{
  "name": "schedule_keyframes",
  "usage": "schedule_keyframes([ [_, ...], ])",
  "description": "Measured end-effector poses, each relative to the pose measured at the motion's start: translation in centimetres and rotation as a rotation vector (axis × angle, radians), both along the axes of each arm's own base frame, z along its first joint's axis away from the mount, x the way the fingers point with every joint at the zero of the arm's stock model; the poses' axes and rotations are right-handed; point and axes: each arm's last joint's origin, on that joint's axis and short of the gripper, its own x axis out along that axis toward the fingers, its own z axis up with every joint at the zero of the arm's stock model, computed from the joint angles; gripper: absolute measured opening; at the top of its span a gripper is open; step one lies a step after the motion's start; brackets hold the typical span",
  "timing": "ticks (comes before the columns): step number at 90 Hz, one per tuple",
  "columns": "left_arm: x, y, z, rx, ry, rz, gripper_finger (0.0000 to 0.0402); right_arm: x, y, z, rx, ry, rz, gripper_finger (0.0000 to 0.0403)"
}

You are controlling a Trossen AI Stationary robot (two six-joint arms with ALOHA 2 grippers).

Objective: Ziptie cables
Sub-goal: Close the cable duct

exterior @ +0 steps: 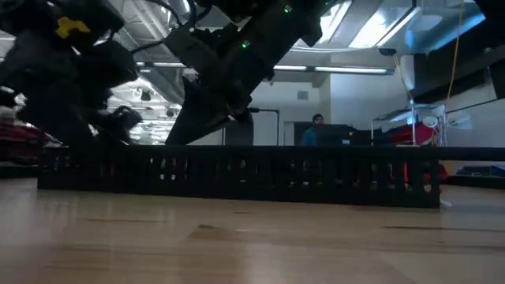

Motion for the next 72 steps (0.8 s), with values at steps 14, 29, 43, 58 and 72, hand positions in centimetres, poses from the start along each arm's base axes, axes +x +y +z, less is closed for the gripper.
schedule_keyframes([
  [14, -1.0, 0.2, -1.6, -0.027, -0.027, 0.029, 0.0267, 0.0, 0.0, 0.0, 0.003, 0.001, 0.009, 0.0],
  [29, -1.2, 0.3, -2.3, -0.048, -0.061, 0.057, 0.0222, -0.1, 0.0, 0.8, 0.008, -0.004, 0.013, 0.0],
  [43, -1.2, 0.3, -2.2, -0.055, -0.071, 0.069, 0.0207, -0.7, -0.4, 3.5, -0.016, 0.069, 0.021, 0.0],
  [58, -1.2, 0.3, -2.2, -0.057, -0.071, 0.072, 0.021, -2.4, 0.1, 6.0, -0.004, 0.162, 0.034, 0.0],
  [72, -1.2, 0.3, -2.3, -0.056, -0.072, 0.074, 0.0211, -3.5, 2.4, 4.2, -0.003, 0.231, 0.06, 0.0],
])
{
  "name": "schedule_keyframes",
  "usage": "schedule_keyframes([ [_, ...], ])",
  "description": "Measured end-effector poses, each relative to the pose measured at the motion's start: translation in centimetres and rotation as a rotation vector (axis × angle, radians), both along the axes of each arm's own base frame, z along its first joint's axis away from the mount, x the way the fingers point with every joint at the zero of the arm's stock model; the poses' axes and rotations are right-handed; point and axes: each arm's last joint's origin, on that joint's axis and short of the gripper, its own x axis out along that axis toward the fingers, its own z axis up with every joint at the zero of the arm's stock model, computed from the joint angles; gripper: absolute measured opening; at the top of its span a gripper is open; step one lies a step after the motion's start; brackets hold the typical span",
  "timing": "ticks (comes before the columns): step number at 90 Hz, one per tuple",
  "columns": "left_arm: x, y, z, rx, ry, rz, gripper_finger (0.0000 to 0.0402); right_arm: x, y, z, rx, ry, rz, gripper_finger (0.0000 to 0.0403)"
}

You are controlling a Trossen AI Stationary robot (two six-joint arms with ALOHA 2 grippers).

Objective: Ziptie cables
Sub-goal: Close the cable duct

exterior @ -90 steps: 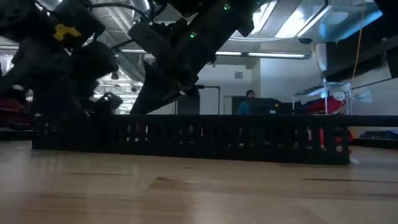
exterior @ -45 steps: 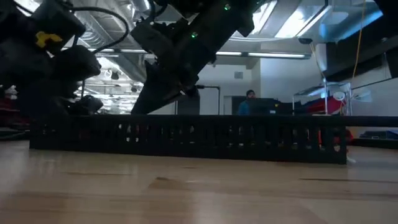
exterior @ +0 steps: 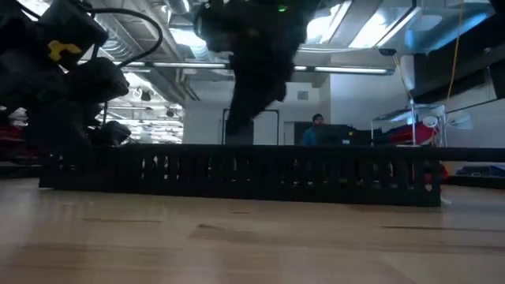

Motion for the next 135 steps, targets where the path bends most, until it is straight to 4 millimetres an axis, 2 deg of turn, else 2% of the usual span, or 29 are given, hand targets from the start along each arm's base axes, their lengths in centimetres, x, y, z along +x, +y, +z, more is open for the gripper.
schedule_keyframes([
  [7, 0.0, 0.0, 0.0, -0.001, -0.003, 0.001, 0.0211, -0.5, 0.7, -1.1, 0.005, -0.001, -0.008, 0.0],
  [23, 0.0, 0.0, 0.0, 0.002, -0.011, -0.001, 0.0211, -0.3, 0.2, -2.7, 0.012, -0.112, -0.039, 0.0],
  [57, -0.1, -0.2, -0.2, 0.005, 0.006, -0.015, 0.0212, 3.1, -2.4, -5.1, 0.088, -0.31, -0.079, 0.0],
  [70, 0.0, -0.2, -0.1, -0.002, -0.004, -0.013, 0.0213, 3.5, -2.7, -4.6, 0.067, -0.326, -0.065, 0.0],
  [87, 0.5, 0.0, 0.3, -0.032, -0.019, 0.016, 0.0251, 3.5, -3.1, -1.9, -0.006, -0.237, -0.042, 0.0],
  [99, 1.7, -0.1, 1.7, -0.04, -0.076, 0.014, 0.0279, 1.9, -3.4, 1.0, -0.049, -0.16, -0.017, 0.0],
  [105, 2.2, -0.2, 2.5, -0.04, -0.08, 0.013, 0.0284, 0.8, -3.5, 1.9, -0.049, -0.121, 0.003, 0.0],
  [118, 2.3, -0.5, 4.3, -0.021, -0.026, -0.015, 0.0286, -0.6, -3.1, 1.4, -0.02, -0.057, 0.007, 0.0],
  [135, 1.0, -0.2, 4.0, 0.027, 0.099, -0.031, 0.0287, -0.8, -1.7, 0.5, 0.023, -0.074, 0.002, 0.0],
])
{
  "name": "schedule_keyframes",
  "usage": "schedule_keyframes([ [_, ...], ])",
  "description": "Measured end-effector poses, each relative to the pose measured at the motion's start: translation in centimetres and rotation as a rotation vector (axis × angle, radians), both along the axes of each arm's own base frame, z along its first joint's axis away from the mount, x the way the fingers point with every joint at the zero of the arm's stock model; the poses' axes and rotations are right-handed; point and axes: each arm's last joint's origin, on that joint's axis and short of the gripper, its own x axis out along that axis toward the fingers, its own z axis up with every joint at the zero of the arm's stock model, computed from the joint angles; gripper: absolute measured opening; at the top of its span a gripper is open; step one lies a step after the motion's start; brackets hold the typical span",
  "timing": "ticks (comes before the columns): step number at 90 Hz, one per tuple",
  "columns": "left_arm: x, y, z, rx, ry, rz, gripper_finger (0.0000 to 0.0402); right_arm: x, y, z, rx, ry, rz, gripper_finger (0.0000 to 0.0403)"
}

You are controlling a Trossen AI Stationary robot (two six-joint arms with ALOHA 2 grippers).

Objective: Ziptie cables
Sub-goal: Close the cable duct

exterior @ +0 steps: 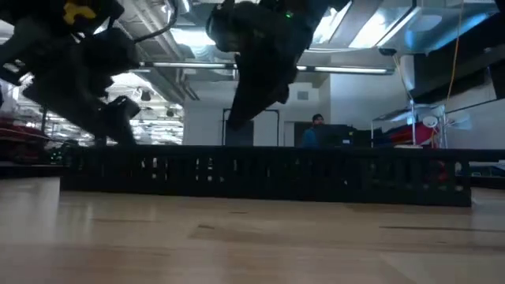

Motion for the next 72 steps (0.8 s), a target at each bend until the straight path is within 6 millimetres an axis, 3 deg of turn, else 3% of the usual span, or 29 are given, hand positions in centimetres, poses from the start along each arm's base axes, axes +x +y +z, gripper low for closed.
schedule_keyframes([
  [26, -1.0, -0.1, -2.0, 0.011, -0.045, -0.024, 0.0282, -0.4, 0.4, -1.6, 0.009, -0.024, -0.03, 0.0],
  [46, -1.4, -0.1, -3.3, -0.012, -0.068, 0.005, 0.0227, -0.6, 0.4, -3.2, 0.045, -0.068, -0.063, 0.0],
  [72, -0.7, -0.7, -4.2, -0.046, -0.105, -0.004, 0.0202, 1.6, -0.1, -5.0, 0.075, -0.164, -0.076, 0.0],
])
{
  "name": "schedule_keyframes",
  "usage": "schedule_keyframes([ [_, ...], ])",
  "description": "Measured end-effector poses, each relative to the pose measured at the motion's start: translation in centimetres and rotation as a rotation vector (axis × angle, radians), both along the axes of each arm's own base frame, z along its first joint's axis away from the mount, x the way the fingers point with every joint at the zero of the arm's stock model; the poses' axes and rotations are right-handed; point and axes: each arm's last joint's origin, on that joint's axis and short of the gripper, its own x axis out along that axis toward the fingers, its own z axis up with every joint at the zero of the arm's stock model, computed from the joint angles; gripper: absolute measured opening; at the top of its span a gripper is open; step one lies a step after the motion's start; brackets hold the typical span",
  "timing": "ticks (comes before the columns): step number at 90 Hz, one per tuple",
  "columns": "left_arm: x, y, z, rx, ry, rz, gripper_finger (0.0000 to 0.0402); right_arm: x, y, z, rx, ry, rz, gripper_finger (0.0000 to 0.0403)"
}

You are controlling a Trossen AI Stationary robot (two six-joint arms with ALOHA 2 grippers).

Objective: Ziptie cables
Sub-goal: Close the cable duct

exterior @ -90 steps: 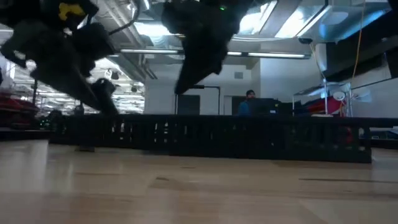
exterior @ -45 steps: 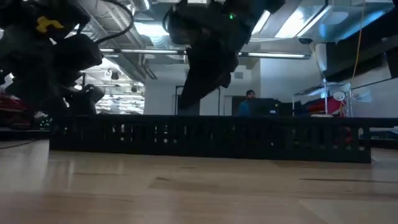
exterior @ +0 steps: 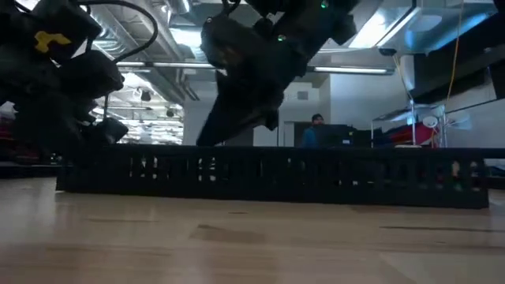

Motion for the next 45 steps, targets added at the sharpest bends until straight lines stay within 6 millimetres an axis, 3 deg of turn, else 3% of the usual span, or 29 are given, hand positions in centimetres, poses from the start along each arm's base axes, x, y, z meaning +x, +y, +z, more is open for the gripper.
schedule_keyframes([
  [25, 0.2, -0.2, 0.0, -0.024, -0.011, -0.008, 0.0227, 1.2, -1.0, 1.0, -0.042, -0.024, 0.004, 0.0],
  [45, 0.8, -0.5, 1.2, -0.043, 0.018, -0.041, 0.0259, 1.0, -1.3, 4.3, -0.118, 0.058, 0.013, 0.0],
])
